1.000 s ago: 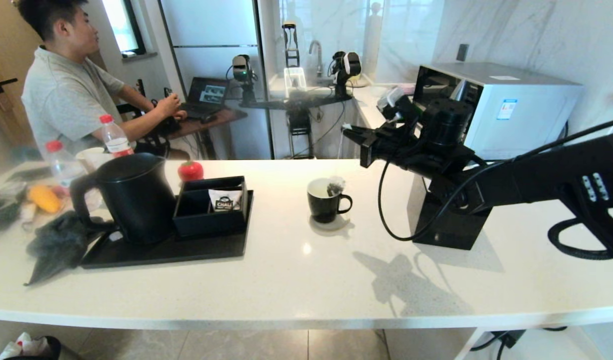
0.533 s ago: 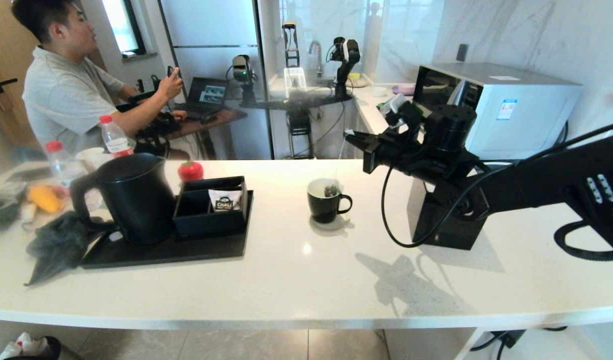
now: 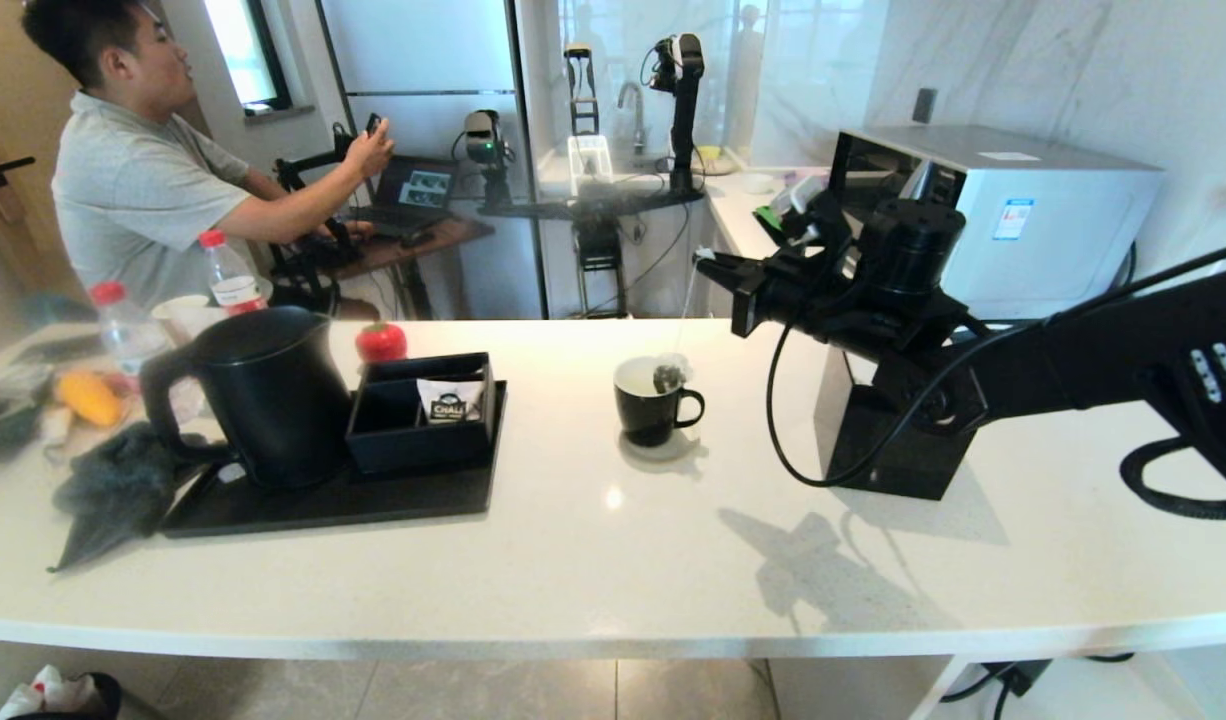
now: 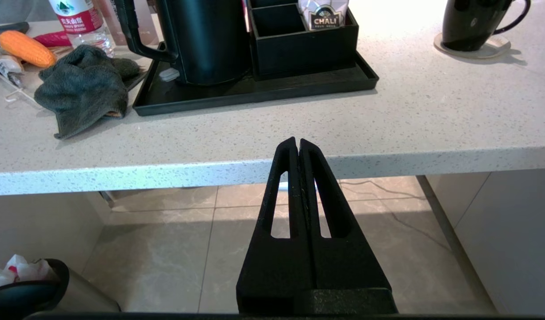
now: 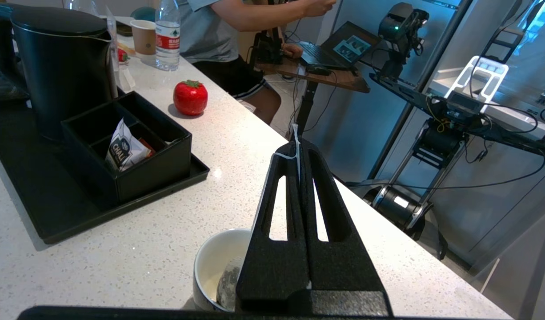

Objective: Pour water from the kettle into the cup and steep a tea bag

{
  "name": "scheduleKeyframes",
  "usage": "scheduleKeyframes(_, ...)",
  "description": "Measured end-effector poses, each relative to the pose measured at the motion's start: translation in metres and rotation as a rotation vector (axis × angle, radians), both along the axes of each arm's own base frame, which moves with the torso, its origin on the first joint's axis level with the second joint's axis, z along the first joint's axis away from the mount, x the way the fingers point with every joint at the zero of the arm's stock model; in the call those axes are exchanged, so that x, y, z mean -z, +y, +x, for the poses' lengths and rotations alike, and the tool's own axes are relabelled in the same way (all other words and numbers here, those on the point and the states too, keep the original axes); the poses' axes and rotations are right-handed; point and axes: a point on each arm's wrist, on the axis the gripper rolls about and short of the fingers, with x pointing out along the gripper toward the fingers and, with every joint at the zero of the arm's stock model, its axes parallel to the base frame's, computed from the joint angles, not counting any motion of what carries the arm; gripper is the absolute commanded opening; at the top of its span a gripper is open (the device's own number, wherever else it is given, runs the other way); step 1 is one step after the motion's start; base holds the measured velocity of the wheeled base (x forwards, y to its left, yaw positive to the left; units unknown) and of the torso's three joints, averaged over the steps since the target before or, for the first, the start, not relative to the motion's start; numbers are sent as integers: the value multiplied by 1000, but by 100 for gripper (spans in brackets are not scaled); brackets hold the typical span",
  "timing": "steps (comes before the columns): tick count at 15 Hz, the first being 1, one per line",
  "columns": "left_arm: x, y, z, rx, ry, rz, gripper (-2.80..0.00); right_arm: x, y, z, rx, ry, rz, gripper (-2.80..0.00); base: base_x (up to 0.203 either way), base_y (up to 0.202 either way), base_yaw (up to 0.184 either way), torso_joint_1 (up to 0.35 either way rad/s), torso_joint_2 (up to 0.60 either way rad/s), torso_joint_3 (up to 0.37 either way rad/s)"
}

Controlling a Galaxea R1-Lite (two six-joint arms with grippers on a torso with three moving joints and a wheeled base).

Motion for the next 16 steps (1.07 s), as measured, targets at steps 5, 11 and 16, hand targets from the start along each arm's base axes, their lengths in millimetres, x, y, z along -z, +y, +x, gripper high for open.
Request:
scheduleKeyframes(5, 0, 0, 0, 0, 0, 0, -280, -3, -7, 0, 14, -5, 2, -280, 0, 0, 0, 0, 0, 0)
scheduleKeyframes(11, 0, 0, 0, 0, 0, 0, -280, 0, -10, -5, 18, 9, -5, -280, 0, 0, 0, 0, 0, 0)
scheduleKeyframes(16, 0, 0, 0, 0, 0, 0, -280, 3, -17, -10, 29, 2, -1, -280, 0, 0, 0, 0, 0, 0)
